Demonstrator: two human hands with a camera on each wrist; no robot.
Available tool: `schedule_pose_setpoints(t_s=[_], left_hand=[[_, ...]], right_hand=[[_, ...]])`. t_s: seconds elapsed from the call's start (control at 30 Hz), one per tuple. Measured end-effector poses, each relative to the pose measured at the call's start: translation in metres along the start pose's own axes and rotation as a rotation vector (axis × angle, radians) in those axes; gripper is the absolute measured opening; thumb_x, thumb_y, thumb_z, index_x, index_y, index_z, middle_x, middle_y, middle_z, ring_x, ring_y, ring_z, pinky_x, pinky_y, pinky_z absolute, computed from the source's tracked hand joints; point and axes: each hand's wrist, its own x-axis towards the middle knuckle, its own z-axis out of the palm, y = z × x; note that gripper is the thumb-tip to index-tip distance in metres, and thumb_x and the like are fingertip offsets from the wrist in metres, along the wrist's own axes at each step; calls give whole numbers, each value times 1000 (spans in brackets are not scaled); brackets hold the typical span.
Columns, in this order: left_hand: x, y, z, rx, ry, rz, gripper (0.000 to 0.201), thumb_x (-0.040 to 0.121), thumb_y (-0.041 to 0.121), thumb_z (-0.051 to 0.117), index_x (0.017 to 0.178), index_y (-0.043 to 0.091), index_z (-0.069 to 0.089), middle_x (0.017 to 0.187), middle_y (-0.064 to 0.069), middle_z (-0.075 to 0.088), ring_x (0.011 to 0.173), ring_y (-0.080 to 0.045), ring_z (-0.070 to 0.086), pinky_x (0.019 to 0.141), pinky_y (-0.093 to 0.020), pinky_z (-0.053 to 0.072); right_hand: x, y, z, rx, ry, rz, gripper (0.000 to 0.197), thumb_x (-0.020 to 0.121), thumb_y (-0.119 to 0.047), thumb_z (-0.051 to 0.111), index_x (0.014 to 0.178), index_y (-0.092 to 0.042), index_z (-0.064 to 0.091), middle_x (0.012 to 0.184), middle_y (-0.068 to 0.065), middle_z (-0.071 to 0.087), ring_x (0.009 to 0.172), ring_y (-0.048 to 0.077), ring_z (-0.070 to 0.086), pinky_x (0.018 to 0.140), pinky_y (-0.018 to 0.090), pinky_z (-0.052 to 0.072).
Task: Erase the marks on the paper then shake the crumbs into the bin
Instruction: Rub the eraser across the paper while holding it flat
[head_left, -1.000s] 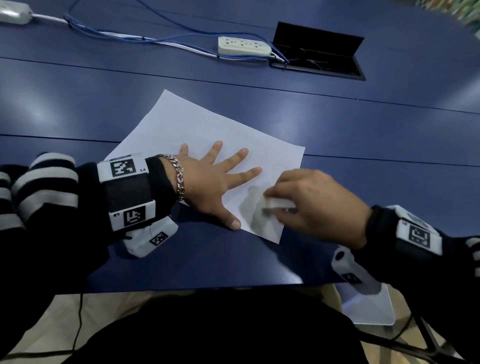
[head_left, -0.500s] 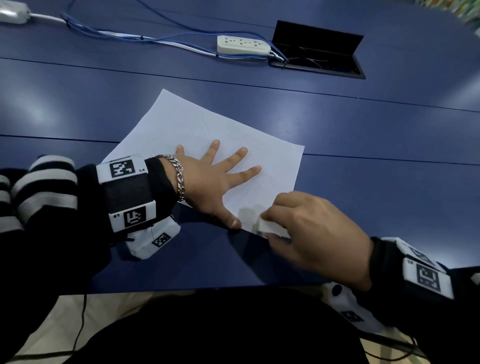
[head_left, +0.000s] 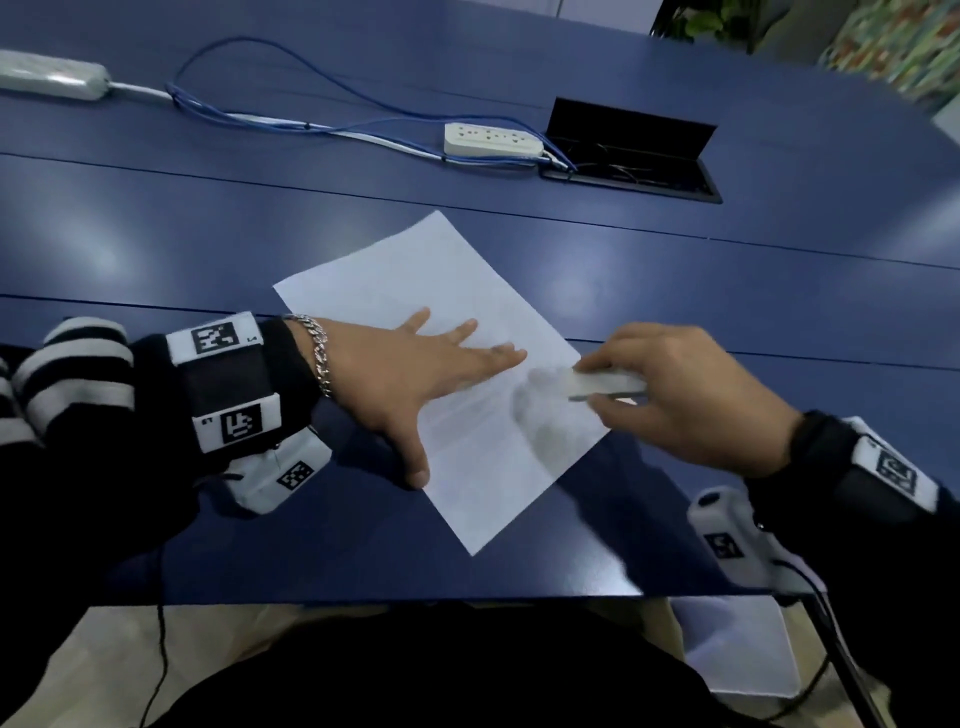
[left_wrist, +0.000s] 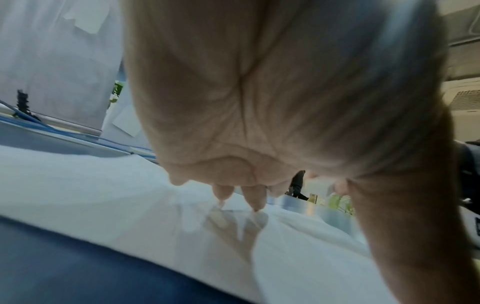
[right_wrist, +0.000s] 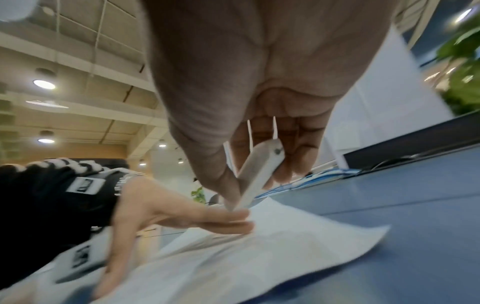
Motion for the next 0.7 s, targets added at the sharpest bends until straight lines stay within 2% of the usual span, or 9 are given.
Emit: schedule_pose_setpoints(t_s=[0.07,0.17,0.2,0.27,0.4,0.5,0.6,0.63,0.7], left_hand=[[-10,-8,0,-47,100,-36,140,68,78,81,161,46,-20,172,19,-18,157,-9,-23,126,-46,-17],[-21,-11,13,2,163,-288,138,63,97,57,165,35,-12,175,-5,-8,161,-23,-5,131,-46,5],[-23,-11,18,35,160,-348,140,62,100,53,166,31,-9,174,-8,-5,161,-27,0,130,-48,9],[-24,-11,25,55,136,-376,139,65,98,55,166,27,-9,173,-6,-9,161,-26,-3,130,-51,7],[-26,-11,30,46,105,-297,137,69,96,56,166,29,-14,173,-2,-17,161,-20,-13,130,-47,-5],[-29,-4,31,74,99,-243,131,71,96,54,166,32,-9,173,0,-15,161,-20,-10,130,-44,-5],[-25,-2,29,68,179,-247,132,68,97,55,167,31,-2,173,-1,-9,160,-22,-5,128,-39,-1],[-22,-2,28,62,186,-257,136,65,99,54,166,31,-5,174,-1,-13,161,-23,-8,130,-43,-2],[-15,-2,27,56,144,-273,143,59,102,53,163,36,-19,171,4,-28,160,-26,-18,130,-52,-4]], right_hand=[[-1,7,5,-55,-81,16,26,87,-39,68,112,-30,73,101,-14,66,91,11,63,83,32,52],[-11,5,13,-88,-136,37,29,87,-47,59,109,-33,71,99,-17,64,90,9,62,81,36,55],[-15,3,14,-79,-137,37,28,87,-46,59,108,-32,71,98,-18,64,88,8,62,80,37,55],[-22,-1,17,-47,-141,17,27,86,-45,60,107,-32,72,98,-18,64,88,6,63,79,35,55],[-36,-15,16,-23,-240,-28,25,87,-46,64,109,-35,71,103,-23,62,92,1,62,82,27,54],[-40,-22,8,-39,-341,-56,27,86,-47,63,111,-38,69,106,-24,61,93,-1,59,81,23,52],[-27,-27,5,3,-285,-64,26,88,-45,68,114,-38,71,106,-22,61,90,-2,57,79,12,43],[-20,-30,7,17,-248,-67,27,89,-45,69,115,-38,71,107,-21,61,91,-1,57,80,13,43],[-4,-38,13,18,-209,-85,30,91,-43,68,119,-35,70,108,-17,63,96,4,60,85,23,48]])
